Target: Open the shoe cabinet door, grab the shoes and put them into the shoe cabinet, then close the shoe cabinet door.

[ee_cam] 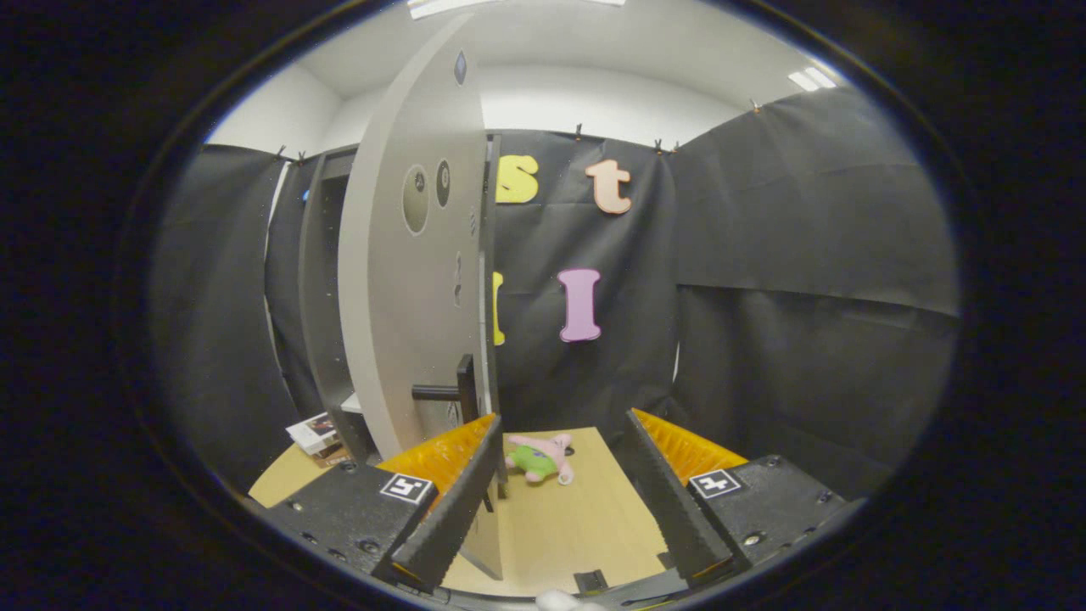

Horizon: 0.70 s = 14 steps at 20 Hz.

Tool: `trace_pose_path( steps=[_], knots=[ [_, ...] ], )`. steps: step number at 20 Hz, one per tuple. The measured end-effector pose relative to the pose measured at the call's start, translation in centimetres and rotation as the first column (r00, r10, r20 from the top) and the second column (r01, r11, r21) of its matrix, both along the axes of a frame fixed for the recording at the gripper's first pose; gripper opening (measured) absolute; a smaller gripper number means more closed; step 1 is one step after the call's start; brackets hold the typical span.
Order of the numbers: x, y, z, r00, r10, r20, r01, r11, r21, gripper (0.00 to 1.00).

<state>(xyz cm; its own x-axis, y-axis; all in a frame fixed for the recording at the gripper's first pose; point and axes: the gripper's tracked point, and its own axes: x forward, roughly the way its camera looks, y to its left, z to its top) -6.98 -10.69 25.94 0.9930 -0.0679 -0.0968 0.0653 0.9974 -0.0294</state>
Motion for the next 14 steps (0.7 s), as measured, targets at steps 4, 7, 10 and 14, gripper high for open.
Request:
trace_pose_path(
  steps=[4, 7, 10, 14],
  knots=[
    [-0.1, 4.5, -0.5, 0.996, 0.091, 0.004, -0.091, 0.996, 0.0, 0.95],
    [0.8, 9.0, -0.8, 0.984, 0.179, 0.005, -0.179, 0.984, 0.015, 0.95],
    [2.3, 13.0, -1.3, 0.968, 0.253, 0.003, -0.253, 0.967, 0.013, 0.95],
    [5.1, 18.4, -2.2, 0.937, 0.35, -0.021, -0.349, 0.937, 0.029, 0.97]
  ],
)
